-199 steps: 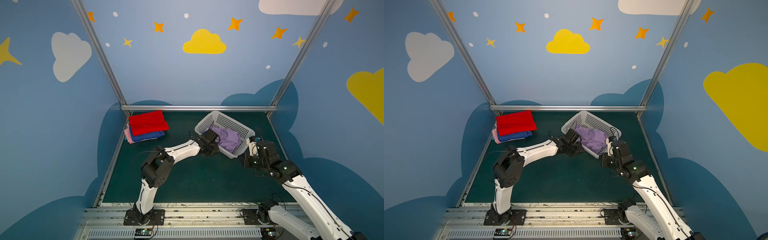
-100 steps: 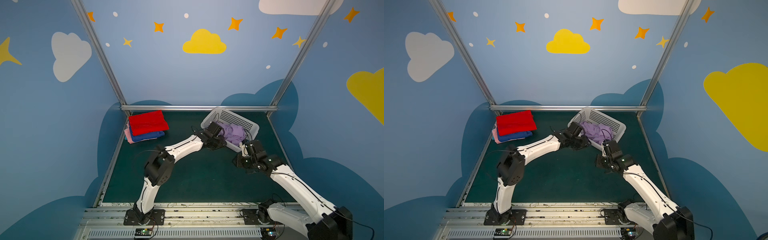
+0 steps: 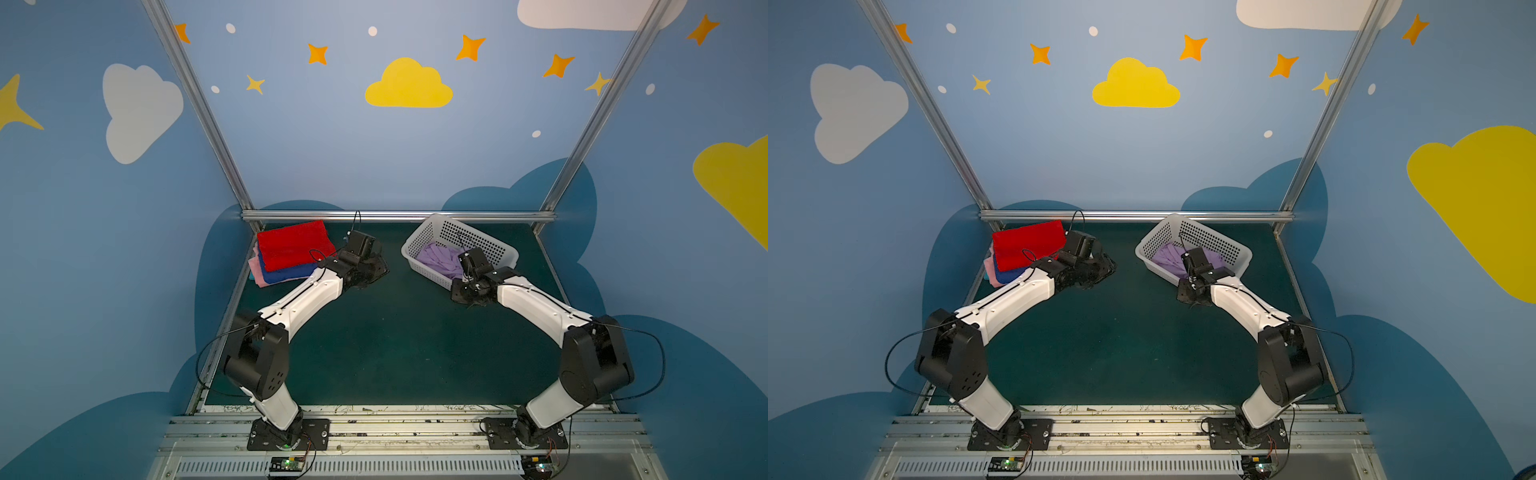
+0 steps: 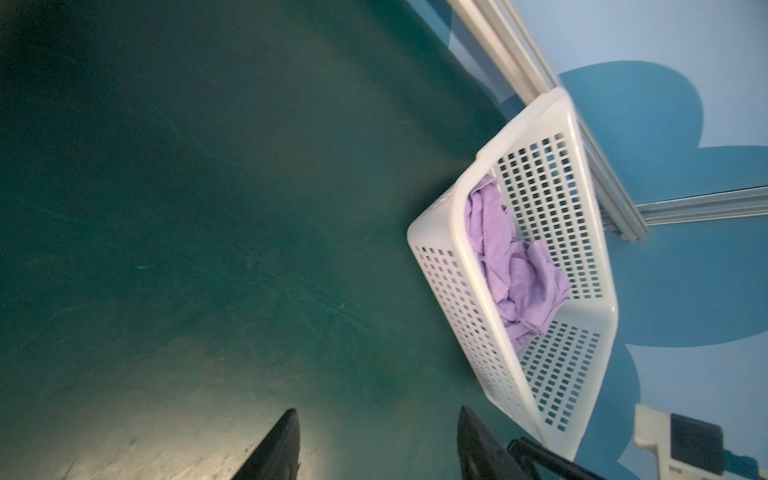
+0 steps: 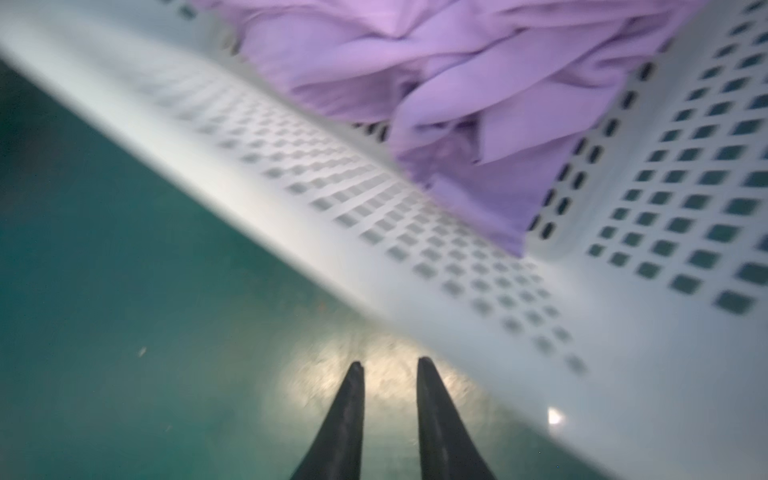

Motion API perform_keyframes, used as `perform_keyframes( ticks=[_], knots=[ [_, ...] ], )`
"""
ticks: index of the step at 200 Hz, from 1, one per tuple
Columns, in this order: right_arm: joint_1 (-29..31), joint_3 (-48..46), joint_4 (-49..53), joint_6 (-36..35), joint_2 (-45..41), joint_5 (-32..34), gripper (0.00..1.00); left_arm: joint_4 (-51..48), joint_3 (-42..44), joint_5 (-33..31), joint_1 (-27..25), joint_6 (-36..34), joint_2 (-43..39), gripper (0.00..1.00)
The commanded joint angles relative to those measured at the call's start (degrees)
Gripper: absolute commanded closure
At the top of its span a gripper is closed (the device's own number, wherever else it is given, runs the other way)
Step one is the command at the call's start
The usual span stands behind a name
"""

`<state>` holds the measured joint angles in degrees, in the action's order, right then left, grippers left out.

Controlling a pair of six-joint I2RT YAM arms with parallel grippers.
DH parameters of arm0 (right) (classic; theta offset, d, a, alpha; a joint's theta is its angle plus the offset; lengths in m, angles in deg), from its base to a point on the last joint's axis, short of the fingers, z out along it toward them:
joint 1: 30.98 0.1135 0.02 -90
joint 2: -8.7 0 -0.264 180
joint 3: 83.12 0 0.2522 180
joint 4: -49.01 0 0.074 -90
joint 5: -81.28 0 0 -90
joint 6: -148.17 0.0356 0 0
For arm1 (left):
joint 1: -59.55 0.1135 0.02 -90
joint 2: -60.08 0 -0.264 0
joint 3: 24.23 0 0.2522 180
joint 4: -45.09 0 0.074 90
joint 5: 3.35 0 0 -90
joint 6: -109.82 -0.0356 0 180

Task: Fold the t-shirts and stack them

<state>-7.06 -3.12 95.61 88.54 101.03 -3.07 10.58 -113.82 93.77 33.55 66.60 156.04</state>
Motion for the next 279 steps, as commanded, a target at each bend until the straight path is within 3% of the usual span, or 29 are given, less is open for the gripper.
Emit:
perform_keyframes(
  ticks=[1, 54, 82, 107, 128, 179, 208, 228, 251, 279],
  knots=[
    [-4.70, 1.09, -0.19, 0.96, 0.37, 3.99, 0.70, 0.80, -2.85, 2.03, 1.45, -2.28, 2.26, 0.37],
    [-14.36, 3.31, -0.63, 0.87, 2.04, 5.75, 0.60, -2.82, -22.69, 8.74, 1.54, -5.51, 20.71, 0.35],
    [-20.14, 6.31, -0.58, 1.06, 2.52, -5.52, 0.56, -4.74, -33.83, 11.20, 0.29, -4.92, 30.62, 0.39],
    [-19.84, 10.34, 2.98, -2.15, 2.32, -8.04, 0.55, -9.72, -44.15, 7.95, -2.06, -6.68, 38.27, 0.44],
    [-20.01, 12.01, 3.90, -3.00, 3.78, -8.20, 0.48, -12.40, -51.55, 8.79, -3.17, -5.72, 44.05, 0.45],
    [-20.24, 14.36, 6.54, -1.99, 4.83, -9.87, 0.51, -12.55, -63.05, 11.16, -7.97, -2.53, 51.02, 0.44],
    [-20.04, 15.21, 7.66, -1.96, 1.74, -7.32, 0.45, -12.32, -71.45, 12.68, -9.89, 0.15, 56.55, 0.44],
    [-20.12, 15.51, 8.60, -1.64, -0.01, -3.89, 0.33, -11.31, -76.58, 13.84, -10.34, 2.47, 60.44, 0.44],
    [-20.06, 13.90, 5.40, -1.19, -0.58, 0.99, 0.18, -5.80, -77.10, 15.91, -10.56, 5.59, 62.60, 0.43],
    [-20.14, 11.15, -3.48, -4.03, 0.63, 5.97, 0.14, -1.05, -77.27, 18.31, -10.55, 8.00, 64.07, 0.43]
  ],
)
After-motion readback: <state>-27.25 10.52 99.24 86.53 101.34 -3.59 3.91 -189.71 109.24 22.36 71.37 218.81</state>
